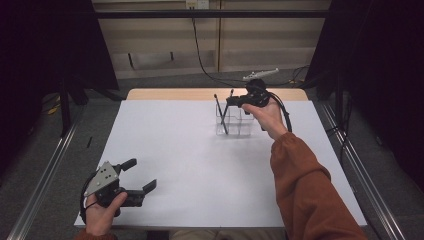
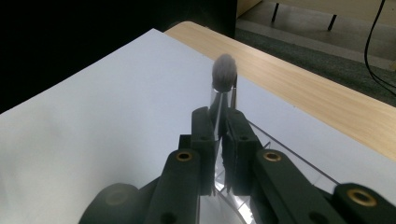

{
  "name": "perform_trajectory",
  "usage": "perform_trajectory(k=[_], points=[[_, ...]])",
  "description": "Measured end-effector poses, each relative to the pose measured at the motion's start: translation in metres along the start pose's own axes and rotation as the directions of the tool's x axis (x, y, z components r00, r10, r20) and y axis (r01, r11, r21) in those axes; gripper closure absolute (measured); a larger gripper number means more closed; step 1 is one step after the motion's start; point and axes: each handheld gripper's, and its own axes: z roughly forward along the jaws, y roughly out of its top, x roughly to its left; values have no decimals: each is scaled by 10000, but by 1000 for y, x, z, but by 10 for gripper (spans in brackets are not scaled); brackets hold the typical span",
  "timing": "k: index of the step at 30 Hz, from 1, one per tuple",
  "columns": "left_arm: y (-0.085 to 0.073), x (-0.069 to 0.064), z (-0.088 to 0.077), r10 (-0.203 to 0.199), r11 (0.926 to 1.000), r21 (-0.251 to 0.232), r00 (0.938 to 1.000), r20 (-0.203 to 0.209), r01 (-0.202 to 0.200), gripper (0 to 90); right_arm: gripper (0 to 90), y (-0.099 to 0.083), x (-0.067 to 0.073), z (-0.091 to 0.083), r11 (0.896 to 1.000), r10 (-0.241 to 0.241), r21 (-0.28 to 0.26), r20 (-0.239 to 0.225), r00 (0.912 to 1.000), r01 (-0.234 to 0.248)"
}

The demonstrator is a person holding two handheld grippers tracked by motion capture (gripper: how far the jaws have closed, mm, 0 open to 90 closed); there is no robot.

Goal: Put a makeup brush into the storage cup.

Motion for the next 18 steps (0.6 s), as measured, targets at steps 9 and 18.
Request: perform_trajectory(k=[9,18], points=[[0,1,0,-7,10000,-34,9999,-102,7,30,830,-9,-3,6,9995,309,-94,-61,9995,-309],[-1,3,-1,-77,9999,-125,9999,-75,76,31,669,-13,-3,3,9976,503,-480,9,9987,-502]])
